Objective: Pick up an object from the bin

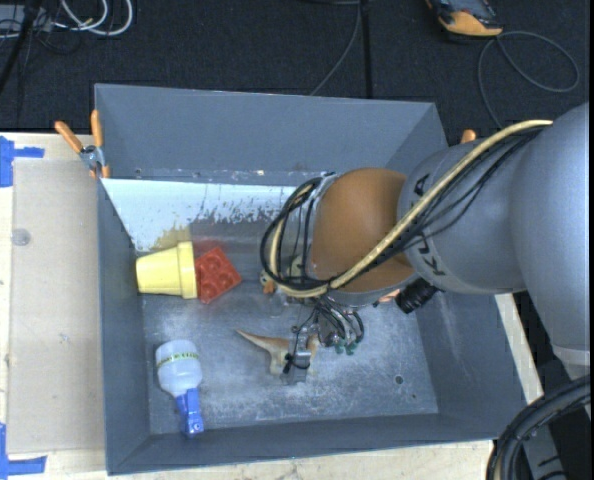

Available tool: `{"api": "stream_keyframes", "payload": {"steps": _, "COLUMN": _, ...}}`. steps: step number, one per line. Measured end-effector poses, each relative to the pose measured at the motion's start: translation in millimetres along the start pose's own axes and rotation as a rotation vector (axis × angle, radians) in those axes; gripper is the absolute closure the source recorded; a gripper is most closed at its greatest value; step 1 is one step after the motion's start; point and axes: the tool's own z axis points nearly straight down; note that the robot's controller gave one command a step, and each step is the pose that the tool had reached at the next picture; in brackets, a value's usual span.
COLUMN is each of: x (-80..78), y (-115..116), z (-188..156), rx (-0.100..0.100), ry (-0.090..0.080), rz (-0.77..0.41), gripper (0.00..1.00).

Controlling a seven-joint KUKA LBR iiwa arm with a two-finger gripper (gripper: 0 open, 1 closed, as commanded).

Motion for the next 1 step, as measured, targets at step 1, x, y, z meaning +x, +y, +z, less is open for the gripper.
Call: {"api": "stream_keyframes", "payload": {"steps": 1, "x": 9.0, "y": -14.4, "z": 31.8, "rx": -0.005, "ry": -0.001, "rz": -0.082, "gripper": 1.0}}
